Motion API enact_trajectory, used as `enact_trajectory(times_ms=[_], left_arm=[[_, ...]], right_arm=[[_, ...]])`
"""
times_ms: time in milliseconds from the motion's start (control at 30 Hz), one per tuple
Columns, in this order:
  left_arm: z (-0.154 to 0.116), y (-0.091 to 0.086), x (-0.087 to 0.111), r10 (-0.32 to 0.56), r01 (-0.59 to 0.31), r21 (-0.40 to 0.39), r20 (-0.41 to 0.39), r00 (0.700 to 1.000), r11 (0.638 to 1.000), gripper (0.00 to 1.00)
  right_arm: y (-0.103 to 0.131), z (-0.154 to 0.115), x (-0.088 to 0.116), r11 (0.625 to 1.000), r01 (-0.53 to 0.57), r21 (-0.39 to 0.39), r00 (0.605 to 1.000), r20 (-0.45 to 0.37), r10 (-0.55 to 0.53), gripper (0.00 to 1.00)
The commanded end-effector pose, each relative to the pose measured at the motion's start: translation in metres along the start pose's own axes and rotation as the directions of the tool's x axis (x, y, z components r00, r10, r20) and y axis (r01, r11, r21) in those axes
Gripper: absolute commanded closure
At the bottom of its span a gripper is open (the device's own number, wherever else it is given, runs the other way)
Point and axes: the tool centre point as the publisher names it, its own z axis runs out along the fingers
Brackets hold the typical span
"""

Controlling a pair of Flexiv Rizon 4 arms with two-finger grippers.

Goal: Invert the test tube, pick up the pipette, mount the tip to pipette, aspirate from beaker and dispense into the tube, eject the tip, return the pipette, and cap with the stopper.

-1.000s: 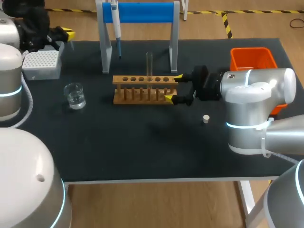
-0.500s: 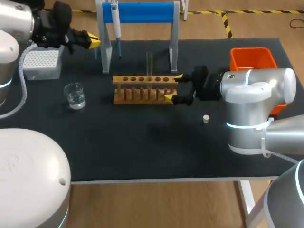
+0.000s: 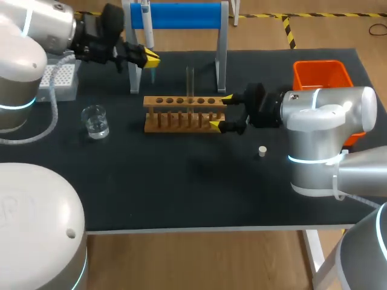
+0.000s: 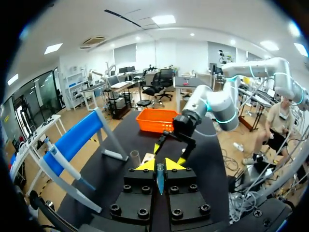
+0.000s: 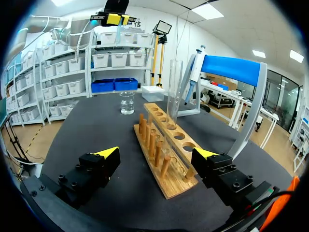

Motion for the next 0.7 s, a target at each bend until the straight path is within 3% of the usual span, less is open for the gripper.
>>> enact_trajectory(times_ms=[33, 333, 700], left_arm=[[0.013, -0.008, 0.006, 0.001, -0.001, -0.009, -0.010, 1.000, 1.000, 1.00], [0.032, -0.022, 0.026, 0.014, -0.014, 0.001, -0.046, 0.999, 1.000, 1.00], [0.035, -0.023, 0.028, 0.010, -0.010, 0.005, -0.048, 0.999, 1.000, 1.00]], right_arm=[[0.000, -0.001, 0.000, 1.000, 0.000, 0.001, 1.000, -0.002, 0.000, 0.00], [0.000, -0.001, 0.000, 1.000, 0.000, 0.001, 1.000, -0.002, 0.000, 0.00], [0.000, -0.001, 0.000, 1.000, 0.000, 0.001, 1.000, -0.002, 0.000, 0.00]])
